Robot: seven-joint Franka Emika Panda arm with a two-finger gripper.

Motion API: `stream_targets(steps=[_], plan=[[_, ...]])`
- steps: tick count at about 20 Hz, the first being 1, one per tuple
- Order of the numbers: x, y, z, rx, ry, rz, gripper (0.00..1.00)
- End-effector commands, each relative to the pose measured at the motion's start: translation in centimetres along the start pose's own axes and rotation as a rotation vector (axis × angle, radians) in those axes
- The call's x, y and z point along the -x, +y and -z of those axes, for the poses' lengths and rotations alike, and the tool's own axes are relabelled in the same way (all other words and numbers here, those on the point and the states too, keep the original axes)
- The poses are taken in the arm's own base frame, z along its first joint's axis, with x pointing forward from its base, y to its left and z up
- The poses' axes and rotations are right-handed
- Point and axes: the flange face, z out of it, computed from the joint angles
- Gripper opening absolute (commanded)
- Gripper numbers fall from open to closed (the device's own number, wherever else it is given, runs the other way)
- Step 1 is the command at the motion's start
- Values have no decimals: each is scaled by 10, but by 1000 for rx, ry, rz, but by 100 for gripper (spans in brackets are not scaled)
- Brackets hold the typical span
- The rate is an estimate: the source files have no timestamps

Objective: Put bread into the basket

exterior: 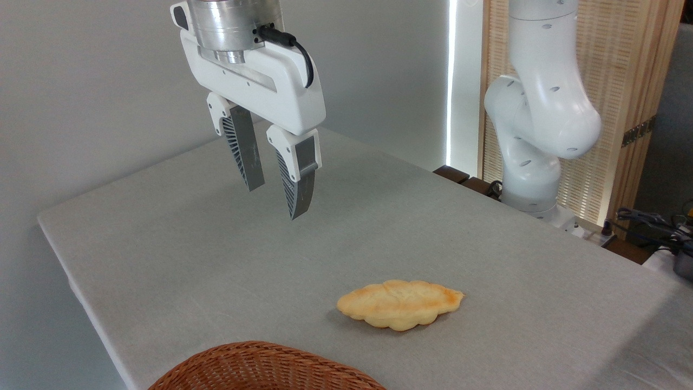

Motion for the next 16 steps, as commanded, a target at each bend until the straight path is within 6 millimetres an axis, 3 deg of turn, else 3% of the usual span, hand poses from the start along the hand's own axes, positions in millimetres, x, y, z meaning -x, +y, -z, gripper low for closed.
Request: stream_targets(steps=[1,16], plan=[[-1,1,2,7,25,-16,100],[3,-6,-2,20,23,-3,100]])
